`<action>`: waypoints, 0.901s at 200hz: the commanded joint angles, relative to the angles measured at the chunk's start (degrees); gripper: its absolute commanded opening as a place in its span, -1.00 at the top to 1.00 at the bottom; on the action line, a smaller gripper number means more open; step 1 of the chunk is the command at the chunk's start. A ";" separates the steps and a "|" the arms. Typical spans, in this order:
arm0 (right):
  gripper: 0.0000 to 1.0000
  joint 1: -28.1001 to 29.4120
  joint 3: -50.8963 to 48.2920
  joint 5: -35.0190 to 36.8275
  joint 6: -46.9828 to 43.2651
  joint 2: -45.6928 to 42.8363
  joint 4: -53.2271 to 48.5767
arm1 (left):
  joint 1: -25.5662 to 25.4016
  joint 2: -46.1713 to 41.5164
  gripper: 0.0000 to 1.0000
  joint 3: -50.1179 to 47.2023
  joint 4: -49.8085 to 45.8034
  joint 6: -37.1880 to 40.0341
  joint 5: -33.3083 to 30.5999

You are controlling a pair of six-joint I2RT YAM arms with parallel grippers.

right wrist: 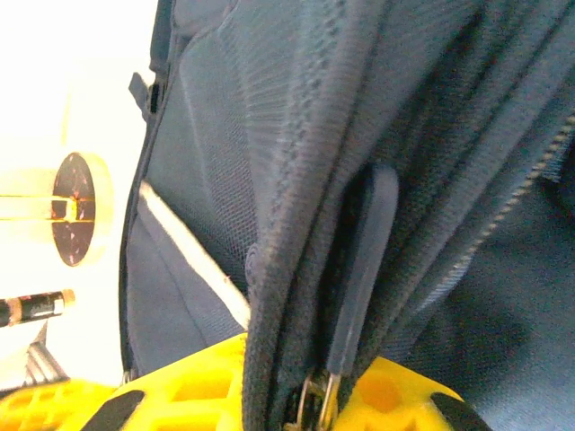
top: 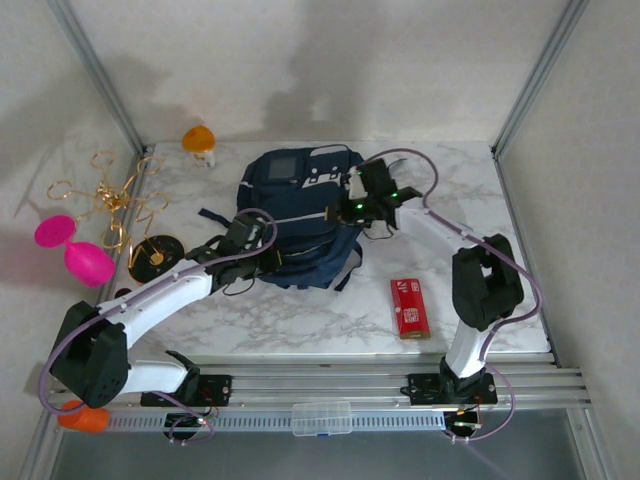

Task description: Pack books, pencil case, and school supplies into a backpack

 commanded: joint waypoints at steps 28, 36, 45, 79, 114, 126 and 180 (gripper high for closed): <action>0.63 -3.20 5.84 0.22 -1.79 1.28 0.54 | 1.53 3.24 1.00 0.32 0.61 2.70 5.80; 0.36 -2.67 5.24 -0.04 0.07 1.37 0.75 | 1.18 3.01 1.00 0.32 2.61 2.02 6.53; 0.21 -2.10 3.85 0.25 2.33 0.85 1.01 | 0.96 2.82 1.00 0.41 4.18 0.90 6.84; -0.33 1.65 -5.62 2.16 17.35 -4.50 6.14 | -0.49 2.91 1.00 -0.11 8.72 -2.00 7.73; -0.44 6.90 -12.14 4.70 31.30 -9.38 13.63 | -1.35 3.69 1.00 -0.20 9.68 -2.14 6.98; -0.45 9.27 -12.44 8.22 34.61 -10.29 13.67 | -1.48 4.12 1.00 -0.29 9.98 -2.38 6.97; -0.12 14.70 -11.72 17.04 44.04 -2.81 21.39 | -1.63 5.19 1.00 -0.39 11.39 -2.82 6.07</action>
